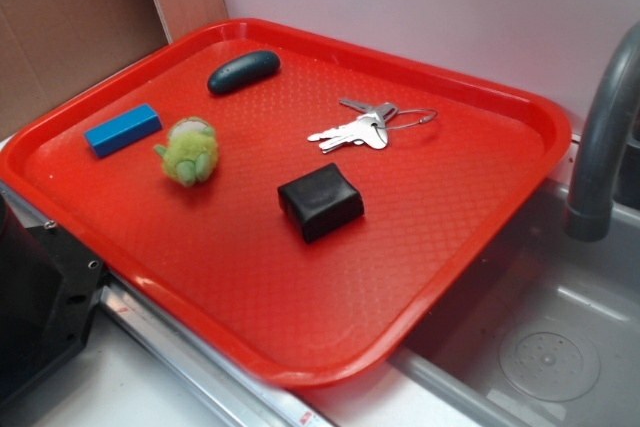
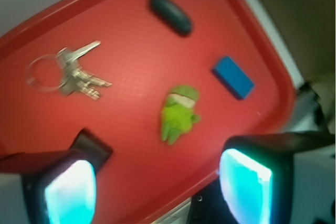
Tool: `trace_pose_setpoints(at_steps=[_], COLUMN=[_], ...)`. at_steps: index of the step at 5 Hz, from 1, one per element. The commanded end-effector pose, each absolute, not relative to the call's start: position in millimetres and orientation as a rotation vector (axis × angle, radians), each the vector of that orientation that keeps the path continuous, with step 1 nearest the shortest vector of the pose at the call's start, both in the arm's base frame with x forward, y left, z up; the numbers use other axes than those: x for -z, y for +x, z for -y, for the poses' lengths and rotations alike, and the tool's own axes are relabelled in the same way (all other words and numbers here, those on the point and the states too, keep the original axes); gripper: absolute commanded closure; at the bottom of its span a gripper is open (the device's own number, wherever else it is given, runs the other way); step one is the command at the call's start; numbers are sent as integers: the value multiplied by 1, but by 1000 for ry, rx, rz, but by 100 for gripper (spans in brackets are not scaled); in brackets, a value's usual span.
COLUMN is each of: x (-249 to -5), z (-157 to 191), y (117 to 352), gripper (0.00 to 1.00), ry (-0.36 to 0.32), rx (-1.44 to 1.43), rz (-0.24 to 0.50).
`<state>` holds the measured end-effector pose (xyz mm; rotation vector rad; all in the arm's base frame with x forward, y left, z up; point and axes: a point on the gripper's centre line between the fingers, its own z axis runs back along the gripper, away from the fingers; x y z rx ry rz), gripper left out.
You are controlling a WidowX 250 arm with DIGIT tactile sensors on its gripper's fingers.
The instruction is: Grab the green animal.
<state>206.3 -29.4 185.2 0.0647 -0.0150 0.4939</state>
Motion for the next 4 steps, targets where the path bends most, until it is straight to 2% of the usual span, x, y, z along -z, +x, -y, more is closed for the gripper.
trace_pose_setpoints(at_steps=[1, 2, 3, 4], x=[-134, -85, -54, -55], z=[-7, -14, -10, -23], y=[220, 216, 200, 185], gripper=[0, 0, 0, 0], ry=[124, 204, 237, 256], rx=[-305, -266, -337, -385], rz=[62, -57, -144, -179])
